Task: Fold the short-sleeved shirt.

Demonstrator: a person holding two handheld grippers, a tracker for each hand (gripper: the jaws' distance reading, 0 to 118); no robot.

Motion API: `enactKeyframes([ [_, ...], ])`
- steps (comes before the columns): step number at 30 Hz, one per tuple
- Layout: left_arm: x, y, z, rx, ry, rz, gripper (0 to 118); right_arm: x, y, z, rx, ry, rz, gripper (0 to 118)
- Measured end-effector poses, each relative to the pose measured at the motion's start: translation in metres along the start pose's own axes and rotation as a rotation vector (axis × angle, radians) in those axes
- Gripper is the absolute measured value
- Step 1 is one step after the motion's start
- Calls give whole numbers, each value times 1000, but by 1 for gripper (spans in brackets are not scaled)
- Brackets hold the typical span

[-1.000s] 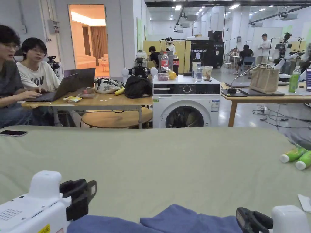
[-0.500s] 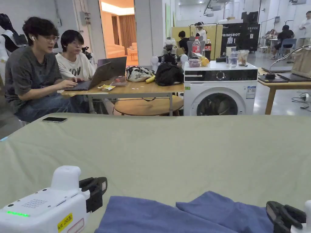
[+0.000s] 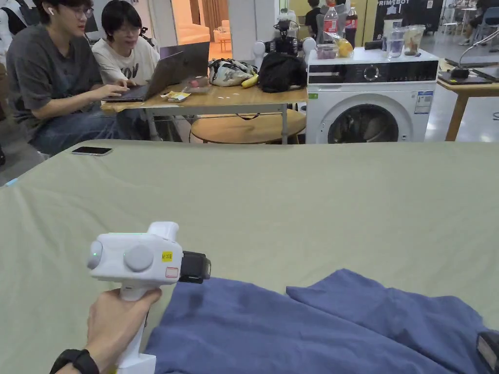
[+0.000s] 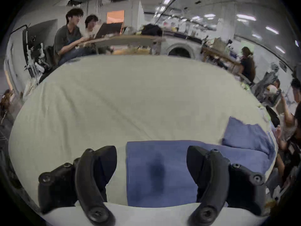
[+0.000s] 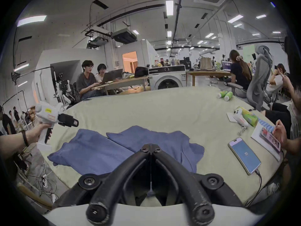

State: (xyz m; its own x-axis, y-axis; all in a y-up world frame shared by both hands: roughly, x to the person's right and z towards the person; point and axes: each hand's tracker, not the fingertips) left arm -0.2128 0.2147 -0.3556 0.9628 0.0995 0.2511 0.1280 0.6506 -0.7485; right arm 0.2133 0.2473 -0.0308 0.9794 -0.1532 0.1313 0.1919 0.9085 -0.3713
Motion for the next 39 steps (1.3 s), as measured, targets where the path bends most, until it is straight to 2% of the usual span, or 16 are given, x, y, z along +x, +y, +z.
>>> enactKeyframes([
  [3,-5,3,-28,-63,-9,65,79,11,-3,0,-23,-27,-8,0],
  [6,-4,1,-42,-88,8,50,41,17,-4,-1,-48,-45,-7,0],
  [11,-1,-6,-51,-122,17,25,32,21,-6,-2,-66,-47,-30,0],
  [12,-3,-5,-52,-127,13,34,24,21,-7,-1,-67,-46,-31,0],
  [13,-6,-5,-52,-128,8,43,1,21,-7,-1,-70,-49,-30,0],
  [16,-6,-6,-58,-141,-15,88,0,20,-11,-1,-96,-70,-44,0],
  [18,-1,-8,-59,-135,-3,58,0,23,-16,-5,-154,-103,-110,0],
  [19,-1,-8,-60,-138,3,44,0,27,-21,-8,-186,-118,-166,10],
  [21,0,-8,-59,-141,4,25,0,35,-34,-16,-220,-119,-250,51],
  [22,0,-8,-59,-142,3,26,0,39,-39,-23,-246,-139,-289,61],
  [25,-1,-10,-59,-139,0,30,0,50,-53,-43,-285,-164,-343,60],
  [28,4,-13,-57,-123,18,-7,0,59,-56,-51,-318,-104,-537,58],
  [30,7,-13,-57,-122,31,-29,0,63,-57,-51,-240,-19,-613,50],
  [31,8,-13,-57,-122,34,-32,0,65,-57,-54,-231,-16,-629,39],
  [33,12,-16,-48,-121,33,-24,0,68,-57,-60,-240,-32,-616,15],
  [39,-3,-23,6,88,-68,101,0,66,-46,-38,-208,12,-544,9],
])
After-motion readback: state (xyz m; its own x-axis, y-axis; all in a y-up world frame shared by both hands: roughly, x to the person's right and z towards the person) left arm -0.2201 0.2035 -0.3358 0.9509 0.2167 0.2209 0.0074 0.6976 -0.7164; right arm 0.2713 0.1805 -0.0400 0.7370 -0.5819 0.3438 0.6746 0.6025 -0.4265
